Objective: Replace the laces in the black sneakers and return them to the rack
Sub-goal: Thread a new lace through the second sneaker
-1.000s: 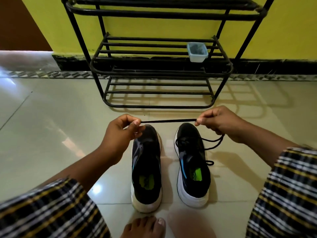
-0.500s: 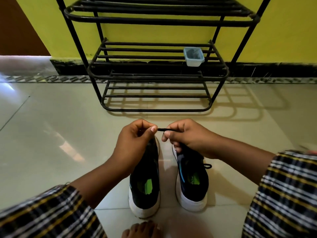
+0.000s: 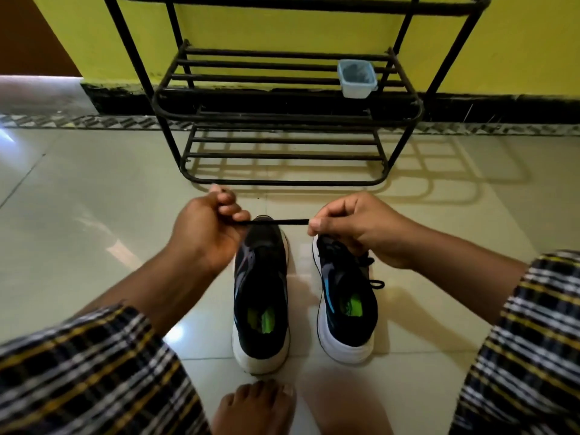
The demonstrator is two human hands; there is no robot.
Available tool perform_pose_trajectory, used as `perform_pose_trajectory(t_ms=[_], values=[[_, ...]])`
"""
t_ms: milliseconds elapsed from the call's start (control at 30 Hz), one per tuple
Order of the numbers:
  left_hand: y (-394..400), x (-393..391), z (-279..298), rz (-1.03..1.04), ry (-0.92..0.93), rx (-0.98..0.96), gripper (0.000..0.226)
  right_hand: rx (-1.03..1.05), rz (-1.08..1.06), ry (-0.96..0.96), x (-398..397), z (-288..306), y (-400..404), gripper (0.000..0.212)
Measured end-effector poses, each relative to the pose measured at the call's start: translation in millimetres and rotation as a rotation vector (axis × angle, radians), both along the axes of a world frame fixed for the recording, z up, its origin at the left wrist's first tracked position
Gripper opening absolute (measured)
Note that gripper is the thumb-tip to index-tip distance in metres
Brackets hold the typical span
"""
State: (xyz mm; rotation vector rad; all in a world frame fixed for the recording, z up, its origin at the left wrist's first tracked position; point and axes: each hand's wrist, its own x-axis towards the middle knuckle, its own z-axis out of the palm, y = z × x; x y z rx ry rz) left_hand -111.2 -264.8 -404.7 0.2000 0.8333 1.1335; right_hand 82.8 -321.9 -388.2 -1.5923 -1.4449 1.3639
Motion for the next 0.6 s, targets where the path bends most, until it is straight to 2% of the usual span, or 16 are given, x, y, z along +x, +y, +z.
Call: perform_pose_trajectory(t_ms=[100,233,333,367,500,600], values=[[6,-18,-10,0.035,0.147,0.038,0.026,0.01,0.005,-0.091,18,12,4,0.012],[4,-23,-19,-0.057,0.452,0.126,0.019,0.039,0.001,-0.166,30,20,9,0.016],[-2,-12,-14,-0.212,0.802,0.255,0.013,-0.003,0.019,-0.188,21,4,6,0.013],[-7,-5,-10,-0.271,0.86,0.305,0.015,-0.004,0.036,-0.197,15,0,5,0.012],[-28,18,-1,-0.639,1.031,0.622,0.019,0.065,0.053,-0.215,-2,-3,7,0.011],[-36,18,-9,-0.796,1.068,0.697,0.015,0.047,0.094,-0.285,0,-2,7,0.01]])
